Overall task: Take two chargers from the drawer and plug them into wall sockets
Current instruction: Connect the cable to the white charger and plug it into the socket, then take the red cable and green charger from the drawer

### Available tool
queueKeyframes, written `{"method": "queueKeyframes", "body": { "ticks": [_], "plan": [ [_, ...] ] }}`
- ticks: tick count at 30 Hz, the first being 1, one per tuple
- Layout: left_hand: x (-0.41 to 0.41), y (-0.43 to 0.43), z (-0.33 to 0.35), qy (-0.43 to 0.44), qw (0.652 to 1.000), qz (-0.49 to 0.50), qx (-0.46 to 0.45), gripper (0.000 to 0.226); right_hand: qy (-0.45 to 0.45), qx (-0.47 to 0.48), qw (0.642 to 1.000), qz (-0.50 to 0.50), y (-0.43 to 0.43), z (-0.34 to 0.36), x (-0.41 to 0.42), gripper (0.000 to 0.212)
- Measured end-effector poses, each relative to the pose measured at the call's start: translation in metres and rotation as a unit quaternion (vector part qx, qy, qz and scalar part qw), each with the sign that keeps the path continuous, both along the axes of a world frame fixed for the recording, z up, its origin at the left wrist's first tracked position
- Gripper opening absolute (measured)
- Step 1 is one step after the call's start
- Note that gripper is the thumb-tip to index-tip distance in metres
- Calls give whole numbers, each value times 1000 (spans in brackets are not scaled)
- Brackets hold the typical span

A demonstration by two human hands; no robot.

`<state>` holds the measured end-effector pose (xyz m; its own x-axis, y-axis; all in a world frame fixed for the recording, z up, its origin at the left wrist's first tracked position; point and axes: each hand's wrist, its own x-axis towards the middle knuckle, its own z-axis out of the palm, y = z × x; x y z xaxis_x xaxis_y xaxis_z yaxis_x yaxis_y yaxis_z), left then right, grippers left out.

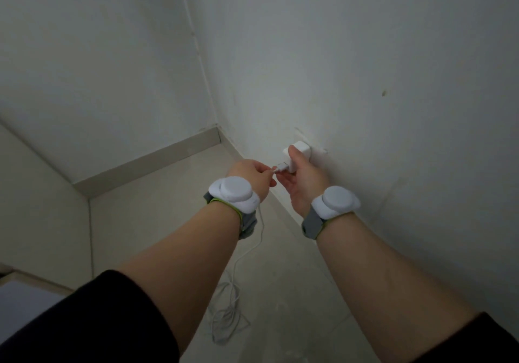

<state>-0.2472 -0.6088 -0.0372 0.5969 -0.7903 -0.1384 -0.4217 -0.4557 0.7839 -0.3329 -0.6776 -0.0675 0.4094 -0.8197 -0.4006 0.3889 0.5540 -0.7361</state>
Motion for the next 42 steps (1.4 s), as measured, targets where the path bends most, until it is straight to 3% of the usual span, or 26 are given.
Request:
{"method": "queueKeyframes", "body": {
  "ticks": [5, 9, 14, 17, 19, 21, 22, 24, 28, 32, 37, 39, 42],
  "plan": [
    [2, 1, -2, 3, 1000, 4, -3, 22, 2, -5, 1000, -21, 3, -1, 4, 15],
    [4, 14, -12, 63, 997, -31, -32, 26, 28, -78, 997, -4, 7, -10, 0, 22],
    [6, 39, -36, 112, 993, -13, -40, 26, 151, -163, 957, 184, 31, -42, -12, 25],
    [18, 63, -62, 127, 991, 46, -15, 31, 275, -223, 883, 307, 48, -74, -22, 51],
    [34, 87, -86, 135, 985, 108, 20, 34, 392, -272, 776, 411, 57, -97, -29, 63],
    [45, 105, -108, 129, 981, 120, 86, 35, 470, -318, 666, 484, 60, -111, -39, 53],
    [52, 117, -121, 132, 975, 121, 130, 37, 480, -327, 629, 517, 65, -119, -37, 47],
    [59, 135, -144, 145, 962, 110, 203, 39, 466, -328, 596, 566, 76, -128, -29, 40],
    [63, 157, -176, 164, 940, 88, 286, 40, 419, -306, 603, 607, 101, -142, -1, 33],
    [67, 167, -198, 206, 923, 109, 305, 41, 378, -267, 625, 628, 120, -160, 25, 35],
    [61, 186, -227, 210, 906, 184, 318, 44, 439, -294, 549, 648, 128, -182, 41, 40],
    [58, 190, -232, 211, 902, 207, 316, 49, 458, -279, 573, 620, 125, -186, 44, 40],
    [59, 195, -240, 238, 886, 198, 346, 54, 452, -201, 676, 547, 114, -198, 48, 41]
  ]
}}
